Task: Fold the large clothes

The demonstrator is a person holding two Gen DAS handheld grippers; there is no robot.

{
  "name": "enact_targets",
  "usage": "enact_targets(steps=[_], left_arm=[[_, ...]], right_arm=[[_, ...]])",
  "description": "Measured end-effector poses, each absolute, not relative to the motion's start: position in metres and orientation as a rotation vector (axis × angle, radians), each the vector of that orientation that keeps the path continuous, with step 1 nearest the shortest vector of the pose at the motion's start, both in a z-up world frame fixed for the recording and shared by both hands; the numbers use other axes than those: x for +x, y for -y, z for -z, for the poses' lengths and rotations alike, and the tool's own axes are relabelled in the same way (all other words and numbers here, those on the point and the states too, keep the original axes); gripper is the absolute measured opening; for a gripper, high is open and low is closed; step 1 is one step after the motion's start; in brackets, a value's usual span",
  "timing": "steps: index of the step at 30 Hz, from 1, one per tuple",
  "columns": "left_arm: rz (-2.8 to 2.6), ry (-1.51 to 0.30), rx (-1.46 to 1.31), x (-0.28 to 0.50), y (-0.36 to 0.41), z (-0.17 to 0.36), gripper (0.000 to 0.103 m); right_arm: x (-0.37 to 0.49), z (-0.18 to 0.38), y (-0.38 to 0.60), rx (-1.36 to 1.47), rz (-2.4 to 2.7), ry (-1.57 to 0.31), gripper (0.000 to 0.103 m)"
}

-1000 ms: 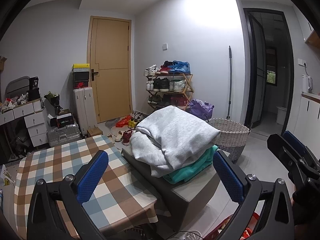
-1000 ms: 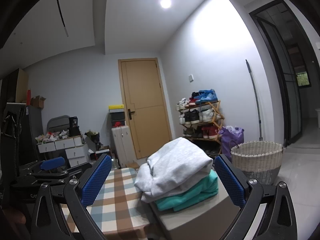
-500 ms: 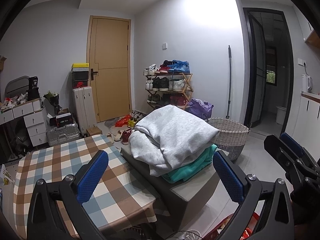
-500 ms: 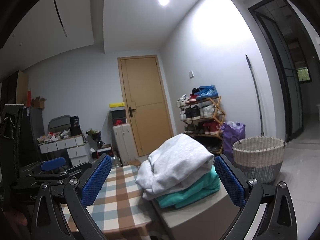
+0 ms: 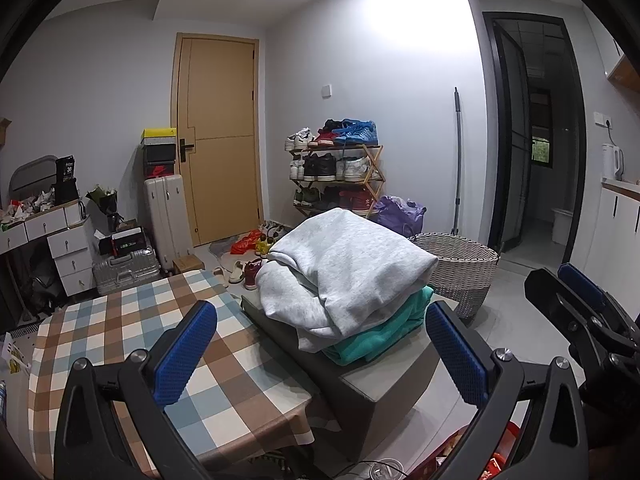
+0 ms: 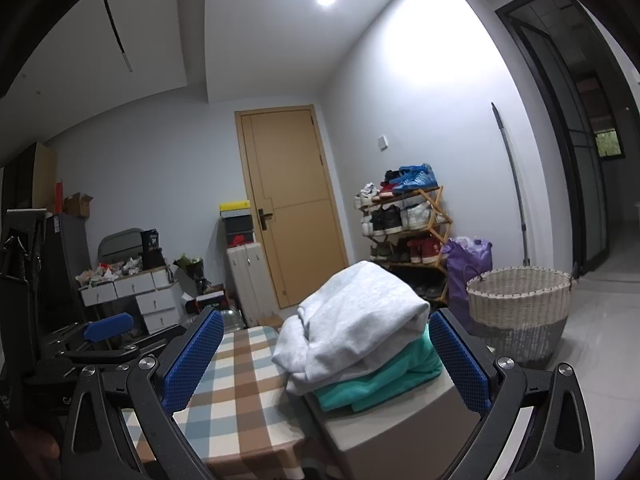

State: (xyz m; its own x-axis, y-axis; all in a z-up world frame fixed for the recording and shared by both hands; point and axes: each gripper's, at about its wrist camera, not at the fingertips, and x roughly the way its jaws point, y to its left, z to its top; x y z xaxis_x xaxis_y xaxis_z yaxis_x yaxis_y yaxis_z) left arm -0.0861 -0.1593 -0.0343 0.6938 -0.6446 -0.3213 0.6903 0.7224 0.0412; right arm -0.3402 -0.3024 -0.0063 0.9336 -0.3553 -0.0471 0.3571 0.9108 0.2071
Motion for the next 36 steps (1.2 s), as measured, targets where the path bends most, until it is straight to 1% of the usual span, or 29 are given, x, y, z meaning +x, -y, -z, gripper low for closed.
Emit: enact_targets(steps=[25, 36], left_arm=[[0.762, -0.293, 0.170, -0.0875, 0.1622, 0.0361, 0.102], [0.717, -0.333, 0.125, -0.0799, 0.1640, 0.0412, 0.102]], right_arm=[[-0.3411, 0.0064, 0.3020, 0.229, 0.362, -0.008, 0.103], [-0.3414, 0.0079, 0.3080, 0.254, 0.360, -0.016, 0.103]])
